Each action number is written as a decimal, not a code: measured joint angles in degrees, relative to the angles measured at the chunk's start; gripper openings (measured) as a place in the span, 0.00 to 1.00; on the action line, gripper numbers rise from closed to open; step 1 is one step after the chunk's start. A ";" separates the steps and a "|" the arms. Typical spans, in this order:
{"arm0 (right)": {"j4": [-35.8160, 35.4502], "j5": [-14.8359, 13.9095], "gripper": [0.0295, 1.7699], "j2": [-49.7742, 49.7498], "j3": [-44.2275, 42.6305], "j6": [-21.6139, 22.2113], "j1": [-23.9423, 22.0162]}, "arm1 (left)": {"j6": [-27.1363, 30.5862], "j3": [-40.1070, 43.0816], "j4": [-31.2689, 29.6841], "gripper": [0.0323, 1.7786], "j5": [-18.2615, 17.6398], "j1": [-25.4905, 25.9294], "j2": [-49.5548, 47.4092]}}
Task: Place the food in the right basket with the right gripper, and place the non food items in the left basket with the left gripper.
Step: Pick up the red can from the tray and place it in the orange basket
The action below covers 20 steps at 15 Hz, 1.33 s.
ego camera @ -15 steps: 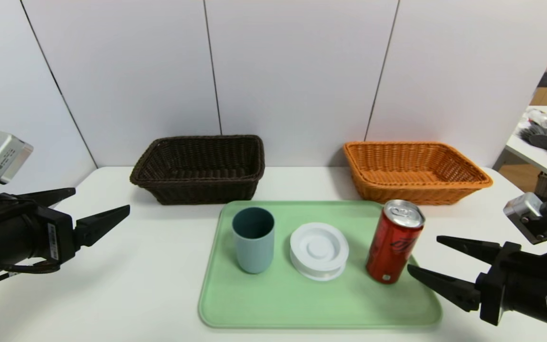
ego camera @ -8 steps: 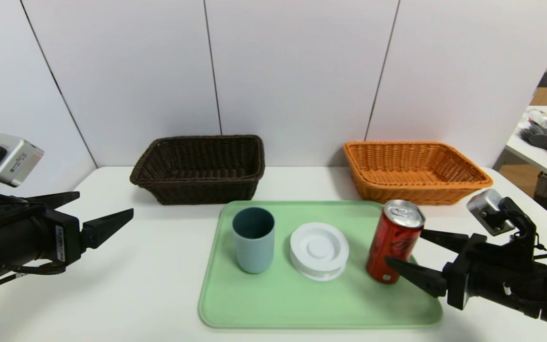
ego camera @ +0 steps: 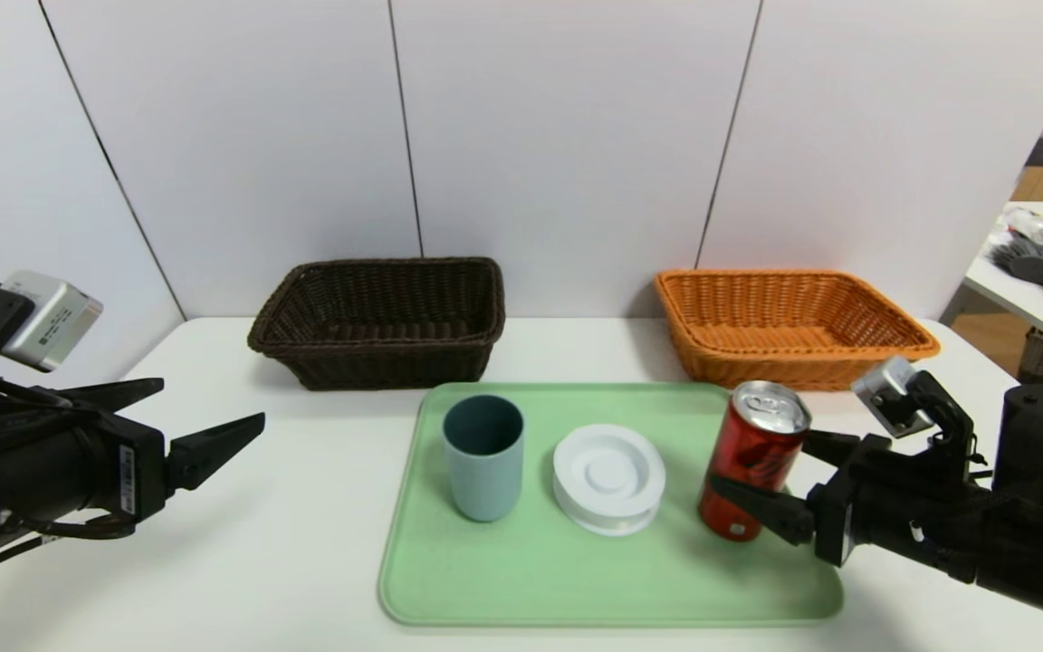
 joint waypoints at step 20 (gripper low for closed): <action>-12.26 -3.45 0.55 10.29 0.17 0.11 3.08 | 0.11 2.43 -0.02 0.95 -0.05 -0.35 -0.50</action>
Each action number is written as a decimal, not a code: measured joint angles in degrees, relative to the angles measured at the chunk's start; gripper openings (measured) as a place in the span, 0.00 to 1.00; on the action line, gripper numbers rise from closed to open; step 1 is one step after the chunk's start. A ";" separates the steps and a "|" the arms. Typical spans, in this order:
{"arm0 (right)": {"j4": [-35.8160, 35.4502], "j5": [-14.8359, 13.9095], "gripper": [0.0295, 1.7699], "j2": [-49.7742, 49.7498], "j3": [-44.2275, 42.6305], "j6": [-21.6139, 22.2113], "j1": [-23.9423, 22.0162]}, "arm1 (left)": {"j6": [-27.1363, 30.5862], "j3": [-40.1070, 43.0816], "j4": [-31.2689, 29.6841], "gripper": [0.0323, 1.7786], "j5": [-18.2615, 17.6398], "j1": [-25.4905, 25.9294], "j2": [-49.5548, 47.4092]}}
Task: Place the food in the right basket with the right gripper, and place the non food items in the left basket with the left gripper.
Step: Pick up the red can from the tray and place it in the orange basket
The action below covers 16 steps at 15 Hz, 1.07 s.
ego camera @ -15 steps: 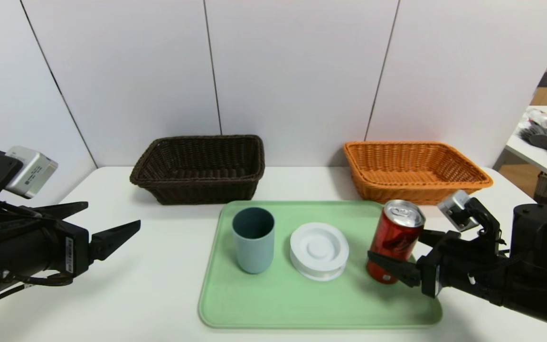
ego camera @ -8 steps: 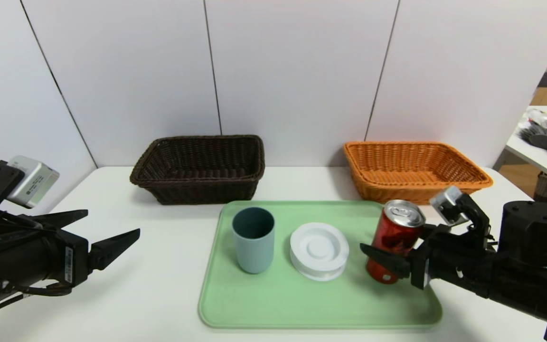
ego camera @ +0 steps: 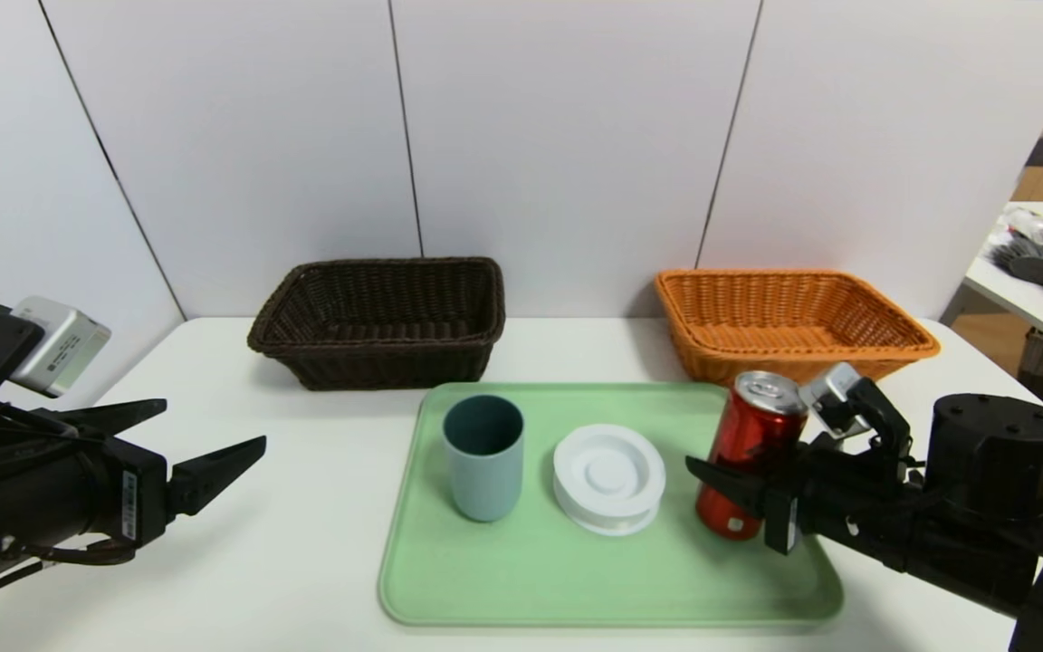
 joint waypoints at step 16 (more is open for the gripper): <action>8.19 -15.79 0.55 -7.52 -10.86 -0.49 7.78 | -0.09 1.18 -0.04 0.95 -0.28 0.00 0.02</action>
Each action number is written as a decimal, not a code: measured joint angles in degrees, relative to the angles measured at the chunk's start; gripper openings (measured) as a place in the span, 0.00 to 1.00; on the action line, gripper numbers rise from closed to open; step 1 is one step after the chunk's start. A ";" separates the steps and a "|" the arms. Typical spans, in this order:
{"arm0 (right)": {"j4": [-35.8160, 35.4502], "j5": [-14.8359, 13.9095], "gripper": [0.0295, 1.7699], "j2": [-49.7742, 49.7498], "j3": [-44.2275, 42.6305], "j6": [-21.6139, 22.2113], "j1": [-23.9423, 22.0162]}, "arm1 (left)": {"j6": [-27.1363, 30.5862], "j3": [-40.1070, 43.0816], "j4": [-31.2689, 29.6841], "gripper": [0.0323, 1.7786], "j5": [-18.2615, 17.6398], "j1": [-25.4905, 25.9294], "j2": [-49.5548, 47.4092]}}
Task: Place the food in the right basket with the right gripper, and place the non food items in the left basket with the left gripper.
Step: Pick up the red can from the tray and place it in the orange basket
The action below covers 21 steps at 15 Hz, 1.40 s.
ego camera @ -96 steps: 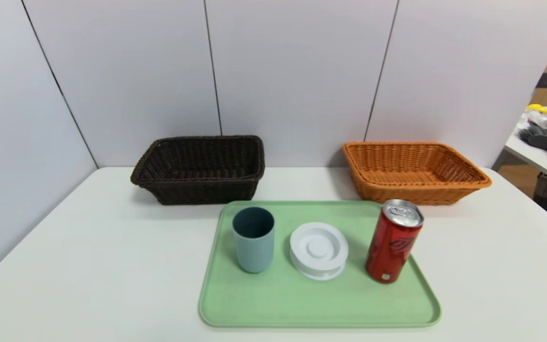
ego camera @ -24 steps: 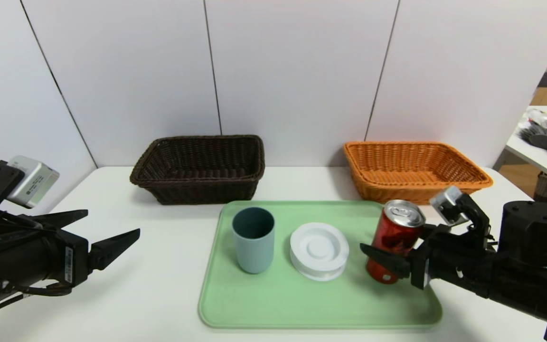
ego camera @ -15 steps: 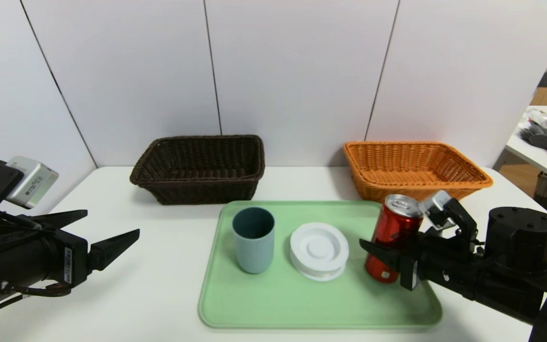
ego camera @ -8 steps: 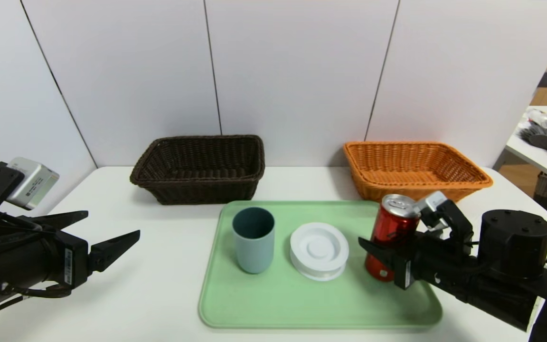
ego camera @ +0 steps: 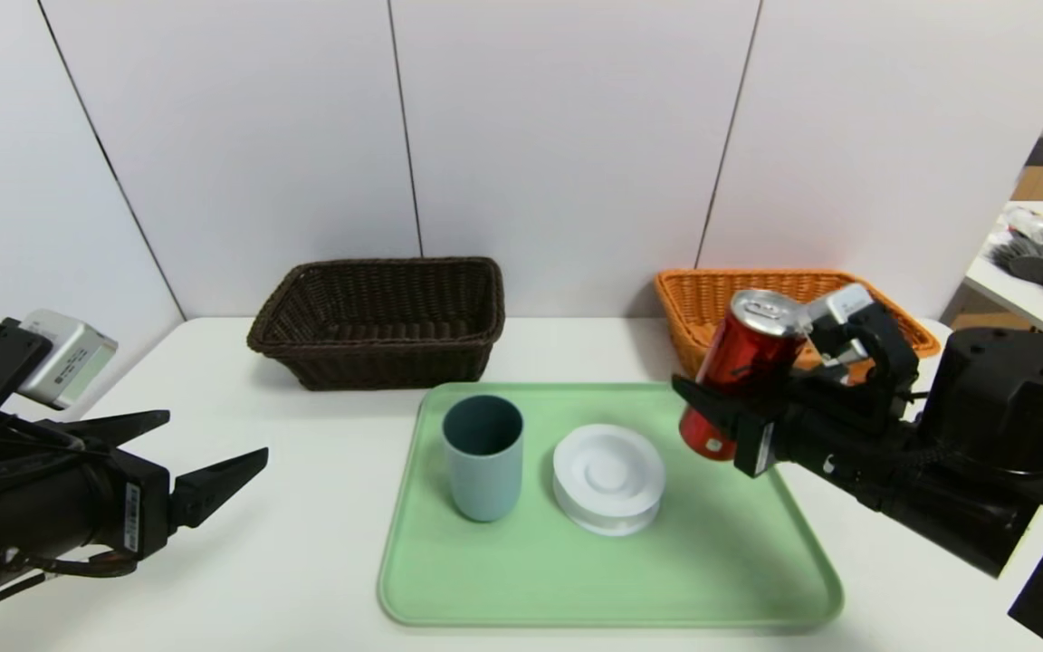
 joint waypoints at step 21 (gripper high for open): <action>40.70 6.01 0.55 10.39 -46.59 0.99 -24.09 | 0.17 -0.85 0.15 0.95 0.18 0.00 -1.51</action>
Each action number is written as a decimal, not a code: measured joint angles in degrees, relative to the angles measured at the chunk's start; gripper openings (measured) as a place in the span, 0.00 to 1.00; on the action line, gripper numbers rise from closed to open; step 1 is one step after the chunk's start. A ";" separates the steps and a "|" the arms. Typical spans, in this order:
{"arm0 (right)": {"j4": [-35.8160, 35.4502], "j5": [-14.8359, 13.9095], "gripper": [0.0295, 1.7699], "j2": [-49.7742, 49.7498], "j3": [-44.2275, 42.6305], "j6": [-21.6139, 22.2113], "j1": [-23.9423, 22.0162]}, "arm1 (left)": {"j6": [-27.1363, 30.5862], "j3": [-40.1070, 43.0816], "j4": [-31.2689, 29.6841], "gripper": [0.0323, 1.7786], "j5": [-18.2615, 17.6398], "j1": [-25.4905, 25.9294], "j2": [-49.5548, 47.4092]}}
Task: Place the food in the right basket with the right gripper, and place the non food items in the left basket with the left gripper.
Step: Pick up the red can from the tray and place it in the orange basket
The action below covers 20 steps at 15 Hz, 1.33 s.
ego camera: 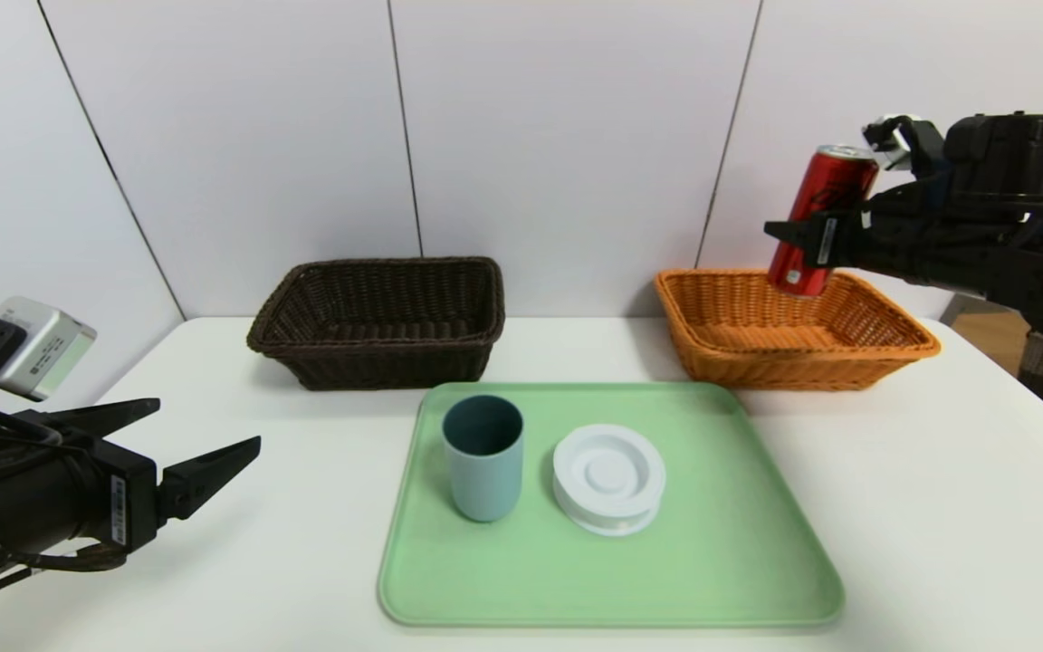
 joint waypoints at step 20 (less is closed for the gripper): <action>-0.60 1.40 0.55 20.59 -11.58 -0.20 -3.07 | 0.02 -0.30 -0.06 0.95 0.10 0.00 2.40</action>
